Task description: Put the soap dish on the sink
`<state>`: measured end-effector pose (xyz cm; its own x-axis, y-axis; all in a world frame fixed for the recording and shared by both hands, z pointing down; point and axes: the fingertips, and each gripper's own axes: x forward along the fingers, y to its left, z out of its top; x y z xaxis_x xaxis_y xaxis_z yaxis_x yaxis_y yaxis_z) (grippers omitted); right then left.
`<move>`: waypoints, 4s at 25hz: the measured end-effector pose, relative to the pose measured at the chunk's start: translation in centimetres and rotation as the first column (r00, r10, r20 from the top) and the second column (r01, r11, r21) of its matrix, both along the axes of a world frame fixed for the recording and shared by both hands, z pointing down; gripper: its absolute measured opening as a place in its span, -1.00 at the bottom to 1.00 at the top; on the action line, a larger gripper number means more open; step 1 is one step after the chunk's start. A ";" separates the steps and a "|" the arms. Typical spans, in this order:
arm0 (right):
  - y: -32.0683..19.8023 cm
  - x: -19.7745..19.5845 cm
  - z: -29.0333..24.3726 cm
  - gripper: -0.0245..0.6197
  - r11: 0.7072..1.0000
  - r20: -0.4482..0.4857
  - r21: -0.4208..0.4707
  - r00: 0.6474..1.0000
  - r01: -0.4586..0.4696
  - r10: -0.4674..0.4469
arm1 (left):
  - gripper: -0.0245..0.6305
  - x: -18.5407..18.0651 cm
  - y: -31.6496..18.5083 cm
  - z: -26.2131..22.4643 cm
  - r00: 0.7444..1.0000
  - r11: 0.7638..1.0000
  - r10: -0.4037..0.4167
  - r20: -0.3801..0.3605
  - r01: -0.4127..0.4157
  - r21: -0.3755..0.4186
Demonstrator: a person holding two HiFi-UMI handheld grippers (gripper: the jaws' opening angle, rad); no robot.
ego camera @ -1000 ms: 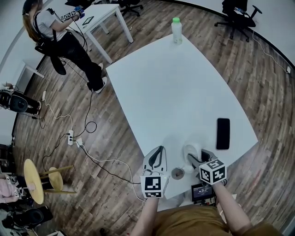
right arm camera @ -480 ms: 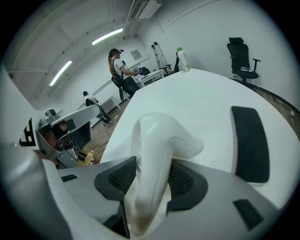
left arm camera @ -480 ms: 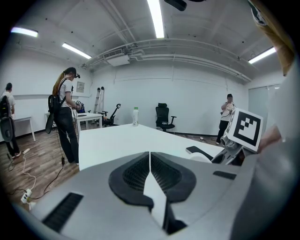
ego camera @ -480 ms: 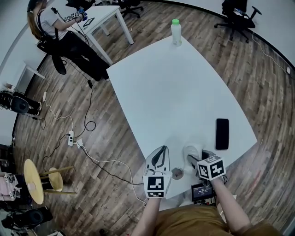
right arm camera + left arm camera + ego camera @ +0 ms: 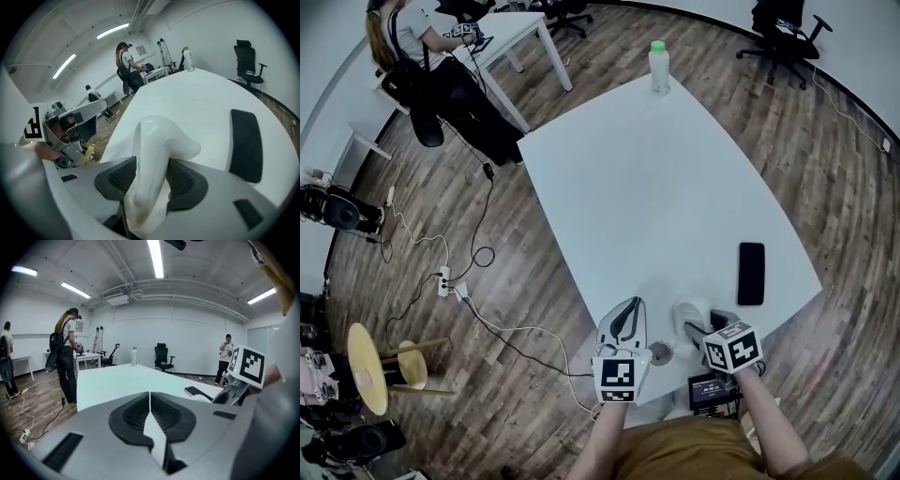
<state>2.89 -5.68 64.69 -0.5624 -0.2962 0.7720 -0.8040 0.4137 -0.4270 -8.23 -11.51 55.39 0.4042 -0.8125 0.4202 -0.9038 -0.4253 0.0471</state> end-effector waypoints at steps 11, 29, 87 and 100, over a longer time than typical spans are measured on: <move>0.4 1.5 0.2 -0.22 1.000 -0.039 -0.020 0.999 -0.010 0.009 | -0.87 0.3 0.1 -0.1 1.000 1.000 0.006 -0.003 -0.006 0.005; 1.0 4.1 -0.6 -0.22 0.994 -0.068 -0.011 0.992 -0.109 0.108 | -0.87 0.7 1.1 -0.7 0.999 1.000 0.022 -0.025 -0.022 0.010; -2.1 6.2 -20.4 -0.90 0.616 0.148 0.730 0.948 -0.296 0.280 | -0.90 1.9 3.0 -9.3 0.997 0.986 0.026 -0.073 -0.014 0.163; -2.3 8.0 -25.0 -0.90 0.535 0.250 0.761 0.927 -0.367 0.280 | -0.90 1.7 2.5 -14.6 0.998 0.957 0.001 -0.057 0.015 0.289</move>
<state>10.89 -7.98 39.73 -0.3514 -0.9313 0.0962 -0.9309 0.3366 -0.1415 -6.49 -9.04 40.81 0.4141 -0.8988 0.1439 -0.9063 -0.4218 -0.0266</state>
